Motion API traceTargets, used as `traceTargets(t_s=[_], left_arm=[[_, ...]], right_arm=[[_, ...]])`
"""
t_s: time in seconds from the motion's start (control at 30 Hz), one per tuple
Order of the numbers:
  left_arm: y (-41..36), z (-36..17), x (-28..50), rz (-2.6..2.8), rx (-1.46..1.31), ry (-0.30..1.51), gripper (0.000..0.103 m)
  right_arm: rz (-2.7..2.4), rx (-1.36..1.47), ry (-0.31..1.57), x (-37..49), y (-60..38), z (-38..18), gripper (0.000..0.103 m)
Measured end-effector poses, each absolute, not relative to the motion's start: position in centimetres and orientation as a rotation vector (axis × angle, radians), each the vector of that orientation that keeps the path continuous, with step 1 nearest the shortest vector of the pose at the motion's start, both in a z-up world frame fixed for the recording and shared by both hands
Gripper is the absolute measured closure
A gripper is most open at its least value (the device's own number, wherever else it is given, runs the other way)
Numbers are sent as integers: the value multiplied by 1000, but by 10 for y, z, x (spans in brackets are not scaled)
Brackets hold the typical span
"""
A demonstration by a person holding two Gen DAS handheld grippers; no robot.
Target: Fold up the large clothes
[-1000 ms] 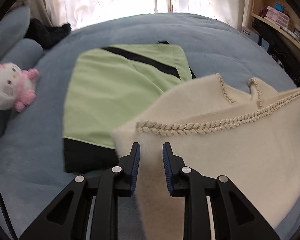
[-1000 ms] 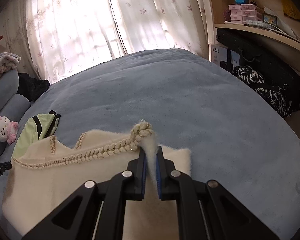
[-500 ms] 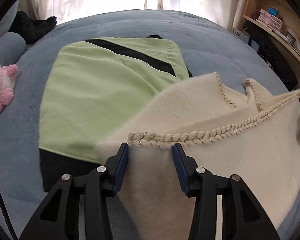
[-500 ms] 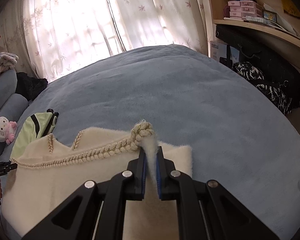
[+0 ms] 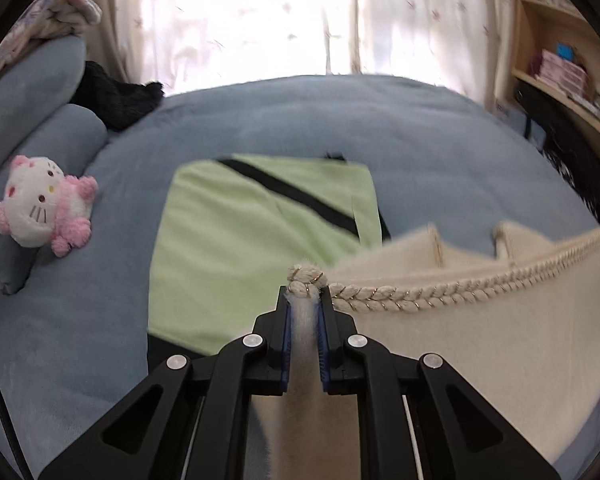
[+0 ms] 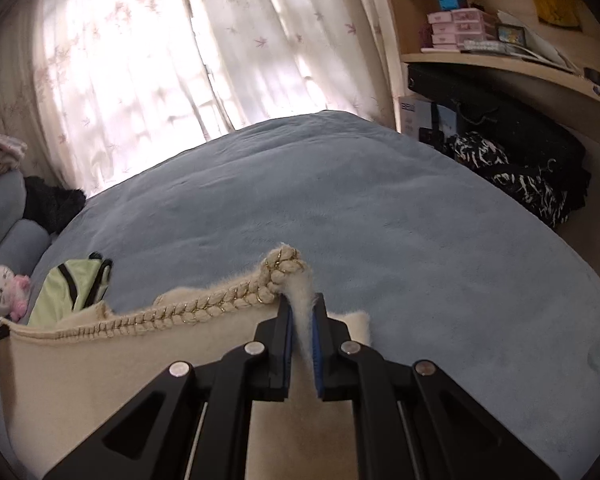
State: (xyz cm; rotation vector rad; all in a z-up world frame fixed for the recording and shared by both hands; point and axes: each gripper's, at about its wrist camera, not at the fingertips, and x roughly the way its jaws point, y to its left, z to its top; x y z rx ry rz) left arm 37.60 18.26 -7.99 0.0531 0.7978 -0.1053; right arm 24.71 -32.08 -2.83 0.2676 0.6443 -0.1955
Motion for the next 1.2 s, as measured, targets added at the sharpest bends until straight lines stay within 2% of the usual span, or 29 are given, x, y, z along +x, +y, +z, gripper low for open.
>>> traceTargets(t_s=[0.13, 0.3, 0.4, 0.43, 0.5, 0.57, 0.67, 0.73, 0.77, 1.03, 1.1, 1.2], left_arm=[[180, -102, 416, -27, -7, 843, 95], [177, -170, 437, 36, 5, 937, 95], [174, -180, 438, 47, 6, 910, 94], [173, -179, 437, 47, 8, 907, 93], [173, -174, 435, 42, 12, 902, 89], [175, -162, 427, 46, 4, 893, 74], [174, -141, 405, 83, -8, 824, 61], [166, -126, 386, 63, -24, 752, 61], [162, -121, 379, 42, -36, 735, 61], [69, -132, 358, -228, -122, 827, 63], [50, -146, 364, -226, -89, 844, 66], [39, -167, 382, -195, -16, 884, 76]], right_arm=[[-239, 290, 734, 298, -328, -62, 96], [-280, 263, 925, 338, -328, -130, 95], [-279, 281, 932, 339, -331, -133, 95], [-273, 270, 941, 340, -329, -132, 91], [-254, 237, 959, 341, -326, -126, 89], [-258, 220, 952, 335, -322, -116, 85], [-250, 244, 859, 312, -311, -91, 70], [-206, 246, 798, 299, -291, -77, 60], [-163, 241, 778, 292, -275, -72, 59], [260, 190, 886, 310, -139, -89, 59], [262, 170, 912, 322, -126, -100, 59], [202, 150, 908, 332, -138, -110, 62]])
